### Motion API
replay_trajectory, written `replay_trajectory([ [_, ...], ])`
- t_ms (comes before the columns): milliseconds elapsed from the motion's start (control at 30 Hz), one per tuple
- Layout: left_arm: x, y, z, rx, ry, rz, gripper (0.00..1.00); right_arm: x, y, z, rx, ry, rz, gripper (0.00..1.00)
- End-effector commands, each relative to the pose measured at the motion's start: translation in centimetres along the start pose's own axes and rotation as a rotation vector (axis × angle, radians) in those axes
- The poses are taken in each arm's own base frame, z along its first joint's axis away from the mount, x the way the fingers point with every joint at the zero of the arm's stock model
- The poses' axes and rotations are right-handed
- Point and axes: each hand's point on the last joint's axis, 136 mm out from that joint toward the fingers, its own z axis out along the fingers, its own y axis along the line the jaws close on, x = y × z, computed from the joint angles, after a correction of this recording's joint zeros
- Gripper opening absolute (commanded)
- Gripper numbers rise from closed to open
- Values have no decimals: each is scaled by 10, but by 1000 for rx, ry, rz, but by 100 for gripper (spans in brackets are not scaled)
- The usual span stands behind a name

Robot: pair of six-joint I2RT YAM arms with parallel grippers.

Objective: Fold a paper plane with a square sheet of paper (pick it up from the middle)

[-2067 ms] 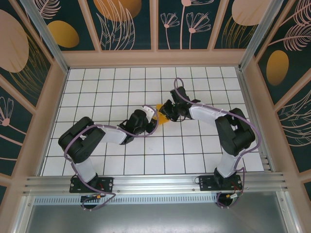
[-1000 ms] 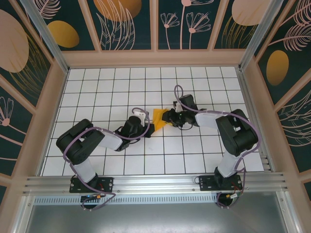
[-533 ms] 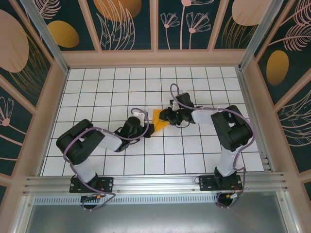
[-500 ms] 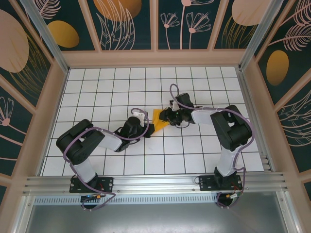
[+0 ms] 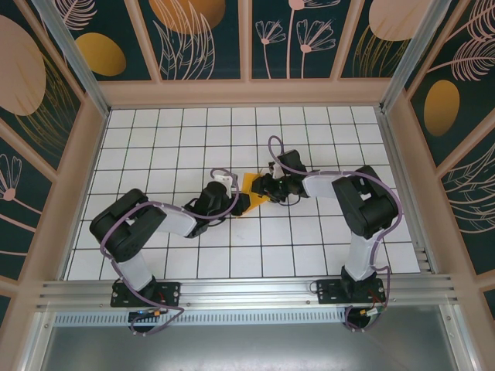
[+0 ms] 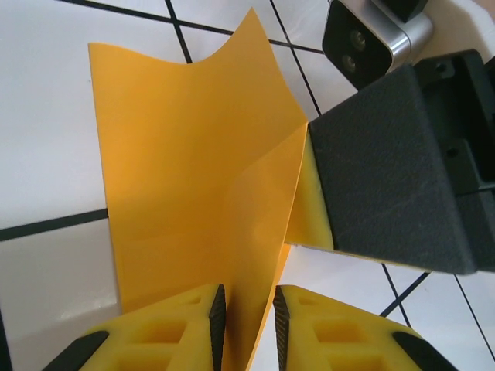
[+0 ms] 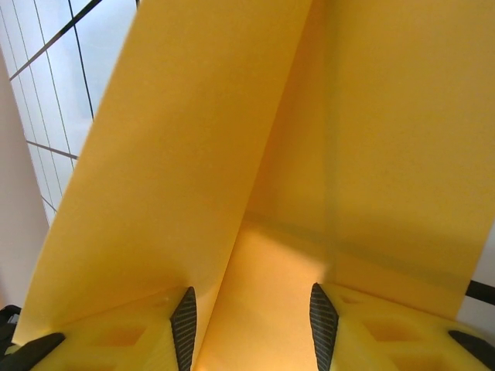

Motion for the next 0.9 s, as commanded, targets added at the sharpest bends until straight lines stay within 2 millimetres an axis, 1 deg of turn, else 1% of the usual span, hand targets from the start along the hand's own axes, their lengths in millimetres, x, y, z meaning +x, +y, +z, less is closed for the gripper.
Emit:
replay_trajectory([
  [0,3,7,7,-40,23,-2,27,2,1,2,1,14,-23,46],
  [133,3,12,10,-65,24,12,23,3,8,-1,-26,16,-38,47],
  [233,4,13,11,-74,31,19,17,2,13,-3,-42,14,-46,47],
  [367,3,6,8,-33,23,15,10,1,17,-9,-59,-9,-76,47],
  [567,7,5,2,5,20,-43,7,2,21,-7,-88,-1,-106,45],
  [700,6,3,-2,45,2,-82,7,3,22,-6,-99,2,-119,46],
  [867,7,3,-2,67,9,-109,8,5,16,-1,-83,20,-116,46],
])
